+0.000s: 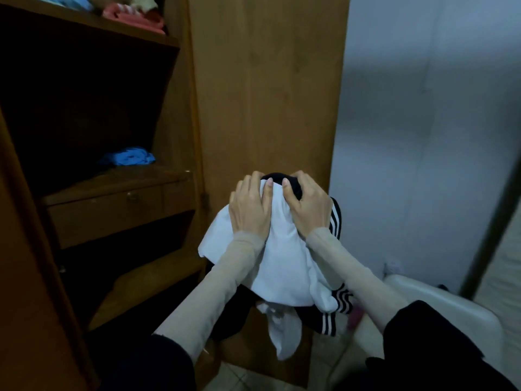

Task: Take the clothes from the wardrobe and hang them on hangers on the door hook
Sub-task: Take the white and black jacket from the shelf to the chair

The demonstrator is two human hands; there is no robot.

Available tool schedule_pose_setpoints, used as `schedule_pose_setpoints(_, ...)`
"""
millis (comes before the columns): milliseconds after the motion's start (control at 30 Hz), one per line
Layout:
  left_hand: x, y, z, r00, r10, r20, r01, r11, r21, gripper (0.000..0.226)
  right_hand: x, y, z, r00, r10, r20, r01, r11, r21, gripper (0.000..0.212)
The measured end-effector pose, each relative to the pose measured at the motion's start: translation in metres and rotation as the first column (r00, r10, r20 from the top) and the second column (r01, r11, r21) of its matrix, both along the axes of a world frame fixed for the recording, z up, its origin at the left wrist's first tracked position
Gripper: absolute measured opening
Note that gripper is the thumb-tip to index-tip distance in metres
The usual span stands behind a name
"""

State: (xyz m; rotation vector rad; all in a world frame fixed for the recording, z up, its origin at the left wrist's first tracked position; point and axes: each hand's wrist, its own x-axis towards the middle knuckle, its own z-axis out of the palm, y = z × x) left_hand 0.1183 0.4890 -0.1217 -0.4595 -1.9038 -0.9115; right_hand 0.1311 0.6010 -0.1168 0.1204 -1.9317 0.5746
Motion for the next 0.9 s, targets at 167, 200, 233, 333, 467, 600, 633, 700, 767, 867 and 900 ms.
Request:
schedule_pose_setpoints(167, 0.029, 0.050, -0.010, 0.994, -0.101, 0.038, 0.100, 0.995, 0.008, 0.042, 0.043, 0.048, -0.006, 0.995, -0.096, 0.037, 0.095, 0.995, 0.015, 0.052)
schedule_pose_setpoints(200, 0.033, 0.060, -0.014, 0.991, -0.129, 0.047, 0.128, 0.992, 0.016, 0.042, 0.050, 0.057, -0.009, 0.992, -0.117, 0.047, 0.116, 0.993, 0.024, 0.053)
schedule_pose_setpoints(233, 0.038, 0.070, -0.018, 0.986, -0.158, 0.057, 0.157, 0.987, 0.025, 0.043, 0.057, 0.067, -0.012, 0.989, -0.140, 0.056, 0.138, 0.990, 0.033, 0.053)
schedule_pose_setpoints(333, 0.053, 0.101, -0.030, 0.963, -0.248, 0.104, 0.245, 0.969, 0.040, 0.044, 0.078, 0.095, -0.022, 0.968, -0.238, 0.082, 0.234, 0.970, 0.061, 0.052)
schedule_pose_setpoints(467, 0.071, 0.143, -0.040, 0.922, -0.352, 0.163, 0.352, 0.936, 0.030, 0.047, 0.108, 0.131, -0.034, 0.938, -0.330, 0.104, 0.330, 0.944, 0.018, 0.052)
schedule_pose_setpoints(600, 0.091, 0.181, -0.050, 0.874, -0.438, 0.210, 0.442, 0.896, 0.029, 0.046, 0.139, 0.164, -0.045, 0.894, -0.429, 0.130, 0.431, 0.902, 0.011, 0.048)
schedule_pose_setpoints(633, 0.097, 0.189, -0.053, 0.863, -0.454, 0.223, 0.460, 0.887, 0.027, 0.042, 0.146, 0.171, -0.048, 0.882, -0.449, 0.141, 0.452, 0.892, 0.013, 0.047)
schedule_pose_setpoints(700, 0.107, 0.203, -0.059, 0.835, -0.486, 0.258, 0.500, 0.866, 0.015, 0.035, 0.160, 0.183, -0.054, 0.858, -0.486, 0.169, 0.492, 0.871, 0.010, 0.046)
schedule_pose_setpoints(767, 0.116, 0.214, -0.068, 0.808, -0.512, 0.292, 0.535, 0.845, 0.002, 0.030, 0.173, 0.191, -0.063, 0.835, -0.516, 0.192, 0.523, 0.852, 0.014, 0.046)
schedule_pose_setpoints(867, 0.127, 0.226, -0.084, 0.771, -0.541, 0.336, 0.574, 0.819, 0.002, 0.028, 0.187, 0.202, -0.080, 0.818, -0.523, 0.238, 0.537, 0.844, 0.011, 0.048)
schedule_pose_setpoints(900, 0.128, 0.229, -0.092, 0.757, -0.549, 0.353, 0.586, 0.810, 0.003, 0.028, 0.190, 0.205, -0.087, 0.811, -0.524, 0.259, 0.540, 0.842, 0.013, 0.048)
